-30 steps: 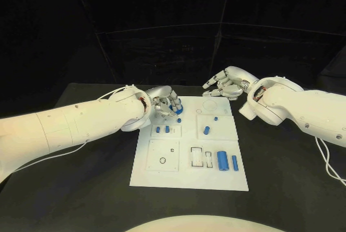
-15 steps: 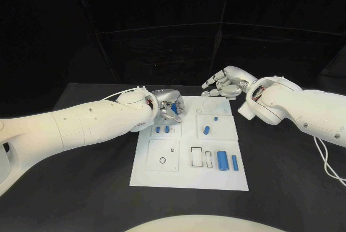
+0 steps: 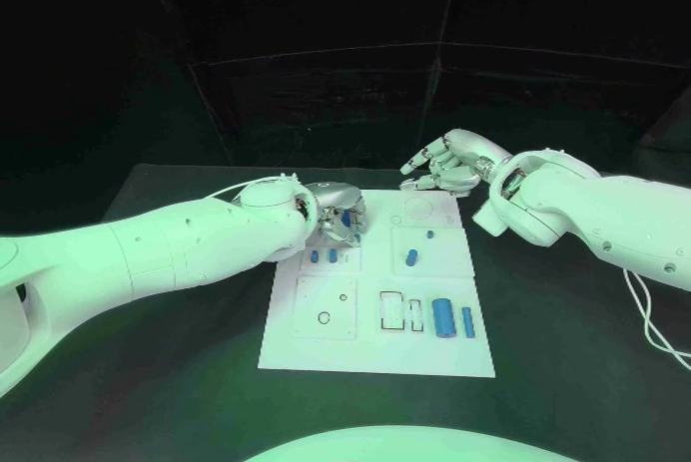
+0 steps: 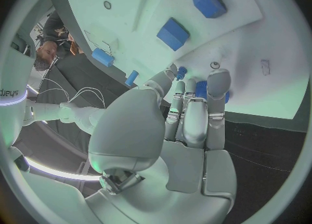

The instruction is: Assemble the parts on the task board

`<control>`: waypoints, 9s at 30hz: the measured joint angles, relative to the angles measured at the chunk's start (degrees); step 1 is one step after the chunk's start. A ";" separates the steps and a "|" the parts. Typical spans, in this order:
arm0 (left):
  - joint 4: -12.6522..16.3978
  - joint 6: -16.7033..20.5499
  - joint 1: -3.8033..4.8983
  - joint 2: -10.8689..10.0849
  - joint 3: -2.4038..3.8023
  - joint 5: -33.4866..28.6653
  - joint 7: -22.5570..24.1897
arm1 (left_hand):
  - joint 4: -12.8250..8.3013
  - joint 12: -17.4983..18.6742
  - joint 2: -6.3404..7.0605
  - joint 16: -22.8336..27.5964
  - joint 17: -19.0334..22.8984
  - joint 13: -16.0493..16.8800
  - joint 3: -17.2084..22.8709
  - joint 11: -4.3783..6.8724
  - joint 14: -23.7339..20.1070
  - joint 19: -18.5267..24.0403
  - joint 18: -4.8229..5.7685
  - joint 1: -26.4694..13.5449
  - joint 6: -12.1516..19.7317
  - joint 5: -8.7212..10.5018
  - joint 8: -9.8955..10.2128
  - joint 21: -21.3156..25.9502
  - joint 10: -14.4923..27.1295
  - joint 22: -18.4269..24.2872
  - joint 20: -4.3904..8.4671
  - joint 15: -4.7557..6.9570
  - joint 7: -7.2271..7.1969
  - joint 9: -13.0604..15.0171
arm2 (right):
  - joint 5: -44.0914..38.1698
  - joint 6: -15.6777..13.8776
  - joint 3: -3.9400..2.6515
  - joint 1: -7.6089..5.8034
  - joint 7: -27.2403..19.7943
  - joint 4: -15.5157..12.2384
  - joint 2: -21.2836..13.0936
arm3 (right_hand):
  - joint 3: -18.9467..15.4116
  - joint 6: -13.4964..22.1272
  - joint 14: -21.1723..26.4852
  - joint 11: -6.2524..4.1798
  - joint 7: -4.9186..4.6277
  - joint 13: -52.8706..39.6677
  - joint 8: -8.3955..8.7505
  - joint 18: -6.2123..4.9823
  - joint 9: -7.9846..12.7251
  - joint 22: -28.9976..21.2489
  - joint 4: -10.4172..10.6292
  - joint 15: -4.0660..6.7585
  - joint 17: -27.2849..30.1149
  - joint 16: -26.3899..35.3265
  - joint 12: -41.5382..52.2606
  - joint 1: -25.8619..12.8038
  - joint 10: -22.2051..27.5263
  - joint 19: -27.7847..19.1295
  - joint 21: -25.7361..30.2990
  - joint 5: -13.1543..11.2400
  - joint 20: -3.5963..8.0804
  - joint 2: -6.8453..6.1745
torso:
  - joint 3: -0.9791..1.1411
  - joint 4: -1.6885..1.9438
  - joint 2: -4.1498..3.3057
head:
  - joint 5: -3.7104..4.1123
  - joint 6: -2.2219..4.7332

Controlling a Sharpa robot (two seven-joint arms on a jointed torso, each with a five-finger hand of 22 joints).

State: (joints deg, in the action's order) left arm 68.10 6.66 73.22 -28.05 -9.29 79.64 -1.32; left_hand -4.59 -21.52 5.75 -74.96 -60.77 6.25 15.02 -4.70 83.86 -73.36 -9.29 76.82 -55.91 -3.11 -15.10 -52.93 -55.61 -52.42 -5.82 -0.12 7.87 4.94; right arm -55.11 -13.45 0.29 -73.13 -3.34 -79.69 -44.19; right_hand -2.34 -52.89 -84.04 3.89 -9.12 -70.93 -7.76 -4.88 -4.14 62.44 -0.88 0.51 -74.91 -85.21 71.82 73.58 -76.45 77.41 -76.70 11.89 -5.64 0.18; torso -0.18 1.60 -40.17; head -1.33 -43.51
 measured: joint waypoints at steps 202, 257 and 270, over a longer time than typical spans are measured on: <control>8.97 3.75 -1.70 -19.17 3.84 -69.83 25.41 | -2.53 9.54 -1.31 16.60 34.25 -2.07 11.70 -1.03 -10.77 9.65 -0.47 -1.22 -3.69 0.01 8.86 13.18 -8.79 7.14 -0.64 -0.51 2.26 -0.96 | -40.91 4.30 0.06 6.19 9.84 -3.12 -2.74 | 7.30 -7.38 0.00 0.88 0.41 65.81 3.33 -0.92 0.27 -6.29 -10.10 0.01 2.40 4.34 -60.62 6.78 12.84 -1.53 4.17 -3.03 -0.11 1.94 | -0.03 0.02 -0.03 | 3.28 2.11; 6.68 3.72 -1.72 -18.67 3.84 -70.69 25.34 | -2.85 9.31 -1.30 17.38 35.03 -2.18 11.38 -1.03 -10.97 9.65 -0.45 -1.21 -3.68 0.01 8.86 13.65 -8.79 7.40 -0.64 -0.72 2.26 -1.10 | -40.91 -3.95 0.02 6.57 10.00 -6.70 -4.50 | 26.40 -13.70 0.21 -0.07 1.05 66.95 3.80 -0.91 0.28 0.21 -15.42 0.22 2.69 4.34 -63.29 3.52 5.21 1.04 0.43 -7.52 0.61 2.00 | -0.02 0.05 0.10 | 2.98 1.72; 5.92 3.65 -1.72 -18.12 3.84 -70.71 25.29 | -3.01 9.31 -1.30 17.60 35.23 -2.23 11.22 -1.24 -10.97 9.65 -0.45 -1.21 -3.47 0.01 8.86 13.86 -8.58 7.53 -0.64 -0.72 2.47 -1.09 | -38.51 -7.65 -0.02 6.54 8.34 -17.14 -6.06 | 27.83 -13.69 0.21 -0.05 1.06 66.97 3.84 -0.91 0.32 0.55 -15.46 0.22 2.68 4.34 -63.71 3.37 5.24 1.04 0.17 -7.06 0.61 1.39 | -0.03 0.03 0.08 | 2.16 1.90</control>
State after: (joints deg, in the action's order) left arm 74.02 10.31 71.50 -46.16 -5.45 8.93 23.97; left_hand -7.59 -12.20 4.45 -57.35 -25.55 4.02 26.24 -5.94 72.89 -63.71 -9.73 75.61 -59.37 -3.10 -6.23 -39.07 -64.18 -44.89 -6.46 -0.84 10.33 3.85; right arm -93.62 -21.10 0.27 -66.59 5.00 -96.83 -50.25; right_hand 25.50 -66.58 -83.83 3.83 -8.05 -3.96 -3.93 -5.79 -3.82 62.99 -16.34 0.73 -72.23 -80.86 8.11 76.95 -71.21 78.45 -76.53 4.82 -5.02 1.57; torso -0.21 1.63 -40.09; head 0.83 -41.61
